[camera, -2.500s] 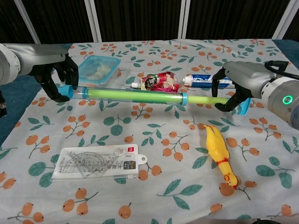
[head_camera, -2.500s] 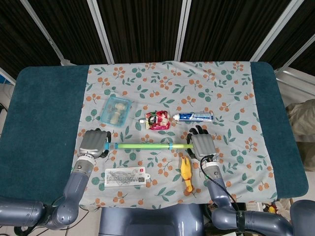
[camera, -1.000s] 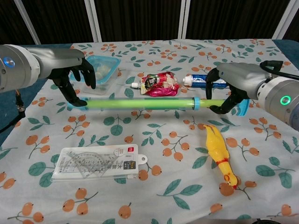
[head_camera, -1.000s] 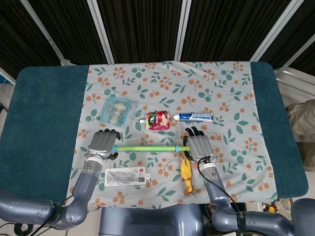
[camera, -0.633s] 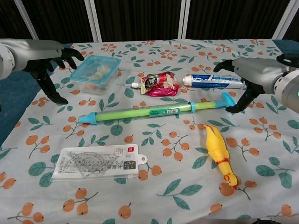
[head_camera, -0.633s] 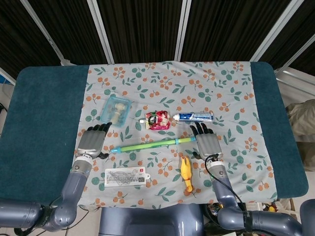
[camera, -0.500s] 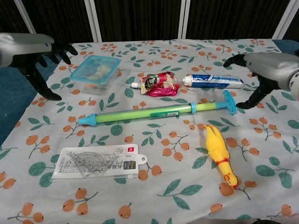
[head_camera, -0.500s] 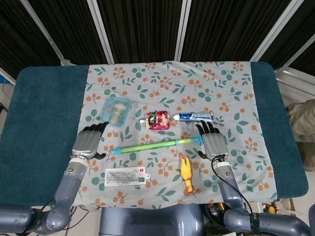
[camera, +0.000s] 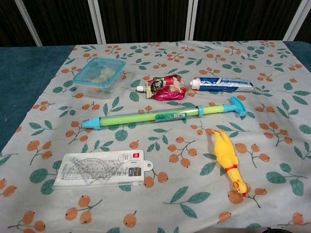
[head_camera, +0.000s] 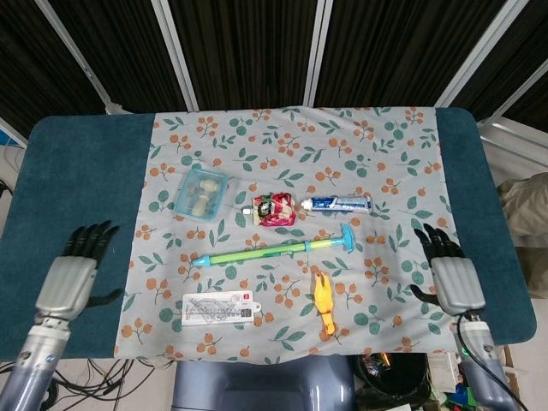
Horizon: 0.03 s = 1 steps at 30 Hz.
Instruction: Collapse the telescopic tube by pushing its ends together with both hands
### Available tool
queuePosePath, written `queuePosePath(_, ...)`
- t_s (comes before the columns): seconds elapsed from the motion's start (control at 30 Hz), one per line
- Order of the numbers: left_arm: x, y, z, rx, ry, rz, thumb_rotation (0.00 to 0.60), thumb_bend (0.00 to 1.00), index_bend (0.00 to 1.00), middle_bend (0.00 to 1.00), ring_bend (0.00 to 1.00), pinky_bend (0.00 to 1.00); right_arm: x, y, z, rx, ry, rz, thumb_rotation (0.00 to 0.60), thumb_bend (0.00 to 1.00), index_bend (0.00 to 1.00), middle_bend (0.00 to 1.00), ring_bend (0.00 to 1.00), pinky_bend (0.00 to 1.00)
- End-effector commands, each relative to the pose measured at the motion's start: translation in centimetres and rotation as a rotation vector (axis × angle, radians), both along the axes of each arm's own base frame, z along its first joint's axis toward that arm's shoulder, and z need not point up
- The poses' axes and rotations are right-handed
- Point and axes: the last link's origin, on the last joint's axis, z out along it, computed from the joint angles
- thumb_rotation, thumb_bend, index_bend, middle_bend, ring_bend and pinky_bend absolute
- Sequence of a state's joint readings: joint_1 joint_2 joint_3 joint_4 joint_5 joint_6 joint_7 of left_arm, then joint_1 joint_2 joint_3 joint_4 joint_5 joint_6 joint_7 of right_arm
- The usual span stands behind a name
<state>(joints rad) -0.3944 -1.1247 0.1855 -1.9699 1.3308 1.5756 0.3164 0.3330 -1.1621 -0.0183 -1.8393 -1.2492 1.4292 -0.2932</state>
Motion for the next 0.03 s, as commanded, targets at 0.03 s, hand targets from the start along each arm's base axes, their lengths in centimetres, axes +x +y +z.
queuePosePath(0.03, -4.65, -4.42, 2.69, 0.076, 0.042, 0.01, 0.6, 0.1, 0.0, 0.0, 0.0, 0.01, -2.99, 4.13, 2.63, -0.005, 0.042, -0.019, 0.6, 0.08, 0.0, 0.0, 0.0, 0.15)
